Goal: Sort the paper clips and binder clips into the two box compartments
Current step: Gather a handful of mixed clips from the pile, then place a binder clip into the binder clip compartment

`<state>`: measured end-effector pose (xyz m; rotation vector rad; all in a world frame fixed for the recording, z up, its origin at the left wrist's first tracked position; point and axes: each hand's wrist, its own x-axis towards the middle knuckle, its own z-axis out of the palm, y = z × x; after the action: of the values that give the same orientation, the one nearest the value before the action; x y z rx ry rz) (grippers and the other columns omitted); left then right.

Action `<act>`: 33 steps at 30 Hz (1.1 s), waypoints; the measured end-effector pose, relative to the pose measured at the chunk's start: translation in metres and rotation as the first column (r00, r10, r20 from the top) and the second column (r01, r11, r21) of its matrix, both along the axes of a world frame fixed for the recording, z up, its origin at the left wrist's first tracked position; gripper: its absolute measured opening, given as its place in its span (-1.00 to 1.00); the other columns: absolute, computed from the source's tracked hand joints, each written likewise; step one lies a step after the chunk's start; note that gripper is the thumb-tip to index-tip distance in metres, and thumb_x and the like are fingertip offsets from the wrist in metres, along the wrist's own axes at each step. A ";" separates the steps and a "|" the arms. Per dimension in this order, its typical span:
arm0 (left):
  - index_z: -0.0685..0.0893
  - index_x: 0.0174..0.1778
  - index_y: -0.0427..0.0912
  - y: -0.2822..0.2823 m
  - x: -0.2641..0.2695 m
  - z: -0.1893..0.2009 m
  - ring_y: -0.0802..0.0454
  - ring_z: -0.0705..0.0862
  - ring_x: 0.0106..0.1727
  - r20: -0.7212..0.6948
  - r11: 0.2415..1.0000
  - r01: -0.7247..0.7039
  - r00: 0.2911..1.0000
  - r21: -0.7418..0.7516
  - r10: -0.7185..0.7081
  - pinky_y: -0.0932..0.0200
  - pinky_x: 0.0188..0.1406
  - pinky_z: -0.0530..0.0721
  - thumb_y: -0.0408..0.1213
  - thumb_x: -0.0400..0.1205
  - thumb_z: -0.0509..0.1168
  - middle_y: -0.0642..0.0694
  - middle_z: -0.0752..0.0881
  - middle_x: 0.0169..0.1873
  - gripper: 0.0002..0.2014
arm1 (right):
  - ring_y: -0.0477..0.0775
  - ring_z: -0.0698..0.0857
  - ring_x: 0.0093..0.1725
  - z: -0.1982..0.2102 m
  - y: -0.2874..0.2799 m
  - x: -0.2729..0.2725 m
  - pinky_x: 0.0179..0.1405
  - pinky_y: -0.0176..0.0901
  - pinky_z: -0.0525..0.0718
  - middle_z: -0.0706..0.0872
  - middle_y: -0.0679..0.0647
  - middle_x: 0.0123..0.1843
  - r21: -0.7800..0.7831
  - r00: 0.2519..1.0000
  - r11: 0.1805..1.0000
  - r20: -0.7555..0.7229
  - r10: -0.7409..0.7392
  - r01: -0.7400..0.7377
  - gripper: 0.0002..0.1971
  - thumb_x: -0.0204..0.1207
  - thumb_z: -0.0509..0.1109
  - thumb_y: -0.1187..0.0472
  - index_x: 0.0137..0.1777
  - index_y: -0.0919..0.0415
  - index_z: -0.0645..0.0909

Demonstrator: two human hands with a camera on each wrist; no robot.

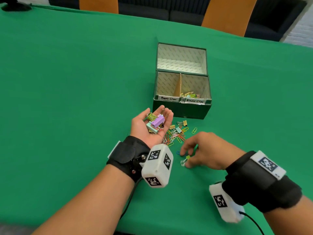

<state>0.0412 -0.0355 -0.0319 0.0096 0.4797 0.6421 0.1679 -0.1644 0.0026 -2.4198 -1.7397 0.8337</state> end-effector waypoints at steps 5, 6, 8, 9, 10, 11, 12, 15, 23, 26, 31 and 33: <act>0.66 0.01 -0.49 -0.003 -0.004 -0.005 -0.21 0.74 -0.14 -0.005 1.000 0.005 1.000 0.001 -0.005 -0.14 -0.05 0.77 -0.20 0.70 0.16 -0.36 0.73 -0.20 -0.64 | -0.39 0.54 -0.57 -0.005 0.004 0.003 -0.51 -0.49 0.44 0.78 -0.05 -0.23 0.042 0.999 0.999 -0.030 -0.031 0.032 -0.88 0.30 0.63 0.06 -0.19 -0.01 0.77; 0.66 0.01 -0.49 -0.002 -0.004 -0.005 -0.20 0.74 -0.15 -0.007 1.000 0.001 1.000 -0.002 -0.001 -0.13 -0.05 0.77 -0.21 0.70 0.16 -0.36 0.73 -0.20 -0.64 | -0.36 0.54 -0.57 -0.006 0.004 0.005 -0.50 -0.47 0.46 0.79 -0.04 -0.23 0.049 0.998 0.998 -0.037 -0.041 0.043 -0.88 0.31 0.62 0.06 -0.19 -0.01 0.76; 0.67 0.00 -0.49 -0.001 -0.006 -0.005 -0.20 0.75 -0.17 -0.009 1.000 -0.015 1.000 -0.004 0.015 -0.13 -0.06 0.78 -0.21 0.70 0.17 -0.35 0.73 -0.20 -0.65 | -0.32 0.53 -0.58 -0.004 0.005 0.008 -0.44 -0.42 0.49 0.79 -0.02 -0.22 0.081 0.996 0.994 -0.056 -0.070 0.074 -0.88 0.34 0.59 0.06 -0.16 -0.02 0.74; 0.67 0.00 -0.49 0.000 -0.007 -0.005 -0.20 0.75 -0.18 -0.011 1.000 -0.022 1.000 -0.005 0.022 -0.13 -0.07 0.78 -0.21 0.70 0.17 -0.35 0.73 -0.20 -0.65 | -0.32 0.53 -0.58 -0.003 0.006 0.009 -0.42 -0.39 0.50 0.78 -0.02 -0.23 0.103 0.993 0.990 -0.073 -0.090 0.097 -0.88 0.35 0.58 0.07 -0.14 -0.03 0.73; 0.67 0.00 -0.49 0.001 -0.007 -0.006 -0.20 0.75 -0.18 -0.012 1.000 -0.026 1.000 -0.005 0.026 -0.13 -0.08 0.78 -0.21 0.70 0.17 -0.35 0.73 -0.21 -0.65 | -0.30 0.55 -0.57 -0.002 0.008 0.010 -0.38 -0.35 0.54 0.77 -0.03 -0.25 0.129 0.989 0.984 -0.096 -0.114 0.126 -0.89 0.37 0.57 0.07 -0.11 -0.04 0.73; 0.67 0.00 -0.48 0.002 -0.006 -0.006 -0.20 0.75 -0.18 -0.012 1.000 -0.025 1.000 -0.007 0.025 -0.13 -0.08 0.78 -0.21 0.70 0.17 -0.35 0.73 -0.21 -0.65 | -0.25 0.60 -0.54 0.000 0.009 0.011 -0.32 -0.31 0.59 0.76 -0.04 -0.28 0.156 0.981 0.974 -0.129 -0.143 0.162 -0.90 0.40 0.55 0.08 -0.11 -0.04 0.74; 0.67 0.00 -0.48 0.002 -0.006 -0.006 -0.19 0.74 -0.19 -0.011 1.000 -0.022 1.000 -0.010 0.022 -0.13 -0.08 0.78 -0.21 0.69 0.17 -0.35 0.72 -0.22 -0.66 | -0.13 0.69 -0.48 0.001 0.011 0.012 -0.25 -0.24 0.66 0.74 -0.04 -0.32 0.179 0.969 0.962 -0.176 -0.174 0.205 -0.94 0.42 0.53 0.09 -0.13 -0.03 0.75; 0.67 -0.01 -0.48 0.003 -0.001 -0.001 -0.19 0.75 -0.21 -0.003 1.000 -0.015 1.000 -0.007 0.015 -0.12 -0.08 0.78 -0.22 0.69 0.18 -0.35 0.72 -0.22 -0.66 | 0.04 0.74 -0.42 0.014 0.020 0.015 -0.09 0.05 0.81 0.70 -0.02 -0.43 0.235 0.920 0.923 -0.323 -0.221 0.304 -0.94 0.48 0.49 0.16 -0.18 0.08 0.78; 0.68 -0.02 -0.49 0.001 0.026 0.009 -0.21 0.73 -0.19 0.044 0.998 0.061 0.997 -0.008 -0.060 -0.11 -0.11 0.79 -0.24 0.67 0.19 -0.36 0.70 -0.20 -0.67 | -0.06 0.70 -0.32 0.056 0.050 0.043 -0.14 -0.01 0.78 0.76 -0.14 -0.28 0.589 0.920 0.708 -0.281 -0.273 0.390 -0.97 0.45 0.51 0.07 -0.15 -0.04 0.78; 0.69 -0.02 -0.48 0.005 0.026 0.008 -0.20 0.75 -0.23 0.039 0.999 0.051 0.998 0.004 -0.051 -0.10 -0.08 0.78 -0.23 0.68 0.19 -0.34 0.70 -0.20 -0.66 | -0.18 0.65 -0.32 0.058 0.062 0.049 -0.26 -0.26 0.60 0.77 -0.15 -0.22 0.655 0.925 0.657 -0.210 -0.317 0.374 -0.95 0.47 0.49 0.07 -0.11 -0.04 0.77; 0.70 -0.02 -0.49 0.016 0.020 0.004 -0.17 0.74 -0.22 0.030 1.000 0.010 0.999 0.025 -0.010 -0.07 -0.06 0.78 -0.23 0.68 0.18 -0.33 0.70 -0.20 -0.66 | -0.28 0.58 -0.35 0.058 0.078 0.053 -0.33 -0.36 0.52 0.72 -0.20 -0.26 0.687 0.925 0.638 -0.140 -0.353 0.348 -0.97 0.50 0.46 0.10 -0.11 -0.05 0.73; 0.70 -0.05 -0.49 0.019 0.021 0.003 -0.17 0.74 -0.21 0.033 1.000 0.002 0.999 0.027 -0.003 -0.08 -0.06 0.78 -0.23 0.68 0.18 -0.33 0.71 -0.21 -0.66 | -0.24 0.61 -0.30 0.058 0.082 0.058 -0.25 -0.32 0.60 0.73 -0.18 -0.22 0.667 0.923 0.665 -0.094 -0.372 0.336 -0.95 0.50 0.46 0.08 -0.07 -0.05 0.74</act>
<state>0.0621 -0.0170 -0.0286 0.0253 0.4387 0.6453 0.2255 -0.0823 0.0604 -2.1342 -1.1924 0.0499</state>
